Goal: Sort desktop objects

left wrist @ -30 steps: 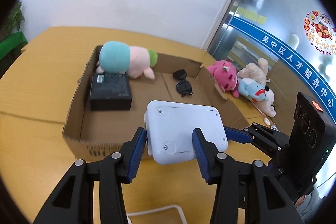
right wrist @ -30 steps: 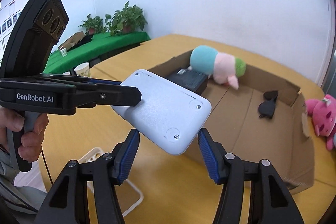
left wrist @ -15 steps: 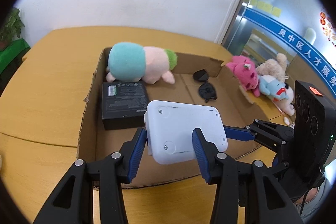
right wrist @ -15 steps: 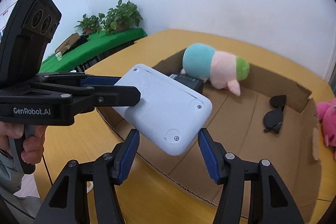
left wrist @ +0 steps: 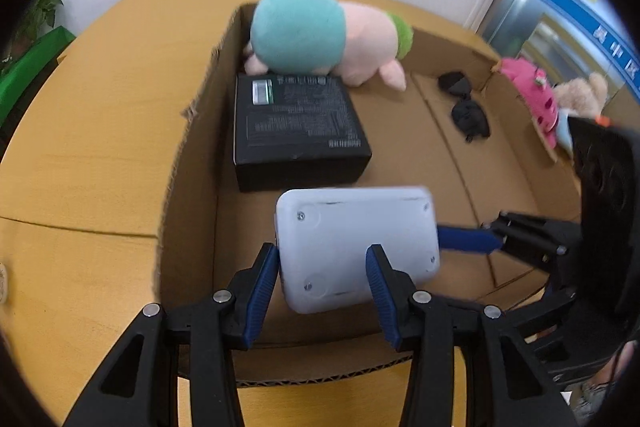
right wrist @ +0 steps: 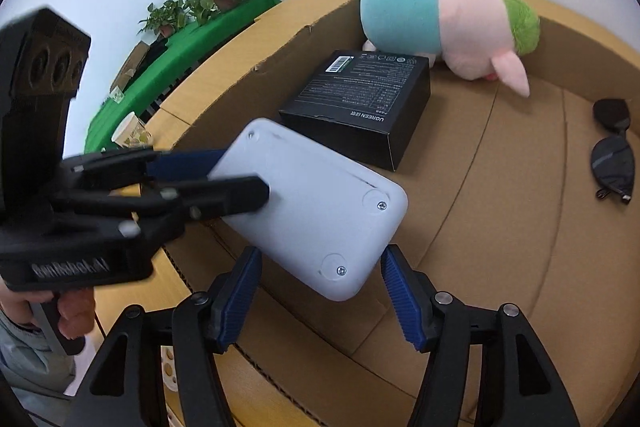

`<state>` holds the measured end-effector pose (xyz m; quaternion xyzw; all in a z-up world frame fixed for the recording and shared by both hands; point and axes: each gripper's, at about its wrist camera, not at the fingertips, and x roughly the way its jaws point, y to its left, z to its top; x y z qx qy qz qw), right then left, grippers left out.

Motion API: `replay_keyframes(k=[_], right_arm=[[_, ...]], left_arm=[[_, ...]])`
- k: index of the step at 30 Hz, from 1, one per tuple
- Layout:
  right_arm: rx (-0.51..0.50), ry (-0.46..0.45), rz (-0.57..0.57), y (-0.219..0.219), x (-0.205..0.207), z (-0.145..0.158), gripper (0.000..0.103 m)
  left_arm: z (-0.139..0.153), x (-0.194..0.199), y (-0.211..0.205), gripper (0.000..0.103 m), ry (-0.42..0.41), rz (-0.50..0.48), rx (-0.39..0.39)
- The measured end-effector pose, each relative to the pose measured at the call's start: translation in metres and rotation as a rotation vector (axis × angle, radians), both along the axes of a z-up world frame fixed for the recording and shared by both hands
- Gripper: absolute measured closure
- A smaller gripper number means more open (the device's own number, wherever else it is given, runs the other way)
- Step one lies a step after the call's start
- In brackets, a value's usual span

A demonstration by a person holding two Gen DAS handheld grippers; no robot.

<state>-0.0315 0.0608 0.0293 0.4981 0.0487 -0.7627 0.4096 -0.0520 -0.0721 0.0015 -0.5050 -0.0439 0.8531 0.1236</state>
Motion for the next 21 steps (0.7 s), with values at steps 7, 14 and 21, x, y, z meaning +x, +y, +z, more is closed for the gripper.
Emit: replay_keyframes(k=[7,14,21], right_arm=[[0.01,-0.035,-0.009,-0.001,-0.006,-0.007,0.034],[-0.027,0.019,-0.061,0.024,0.009,0.01,0.022],[-0.015,0.01,-0.12,0.036,0.007,0.014,0.015]], left_arm=[[-0.002,0.004,0.0,0.062,-0.002,0.002,-0.01],[0.007,0.011,-0.004,0.06,0.051,0.008,0.004],[0.005,0.001,-0.002,0.06,0.032,-0.001,0.027]])
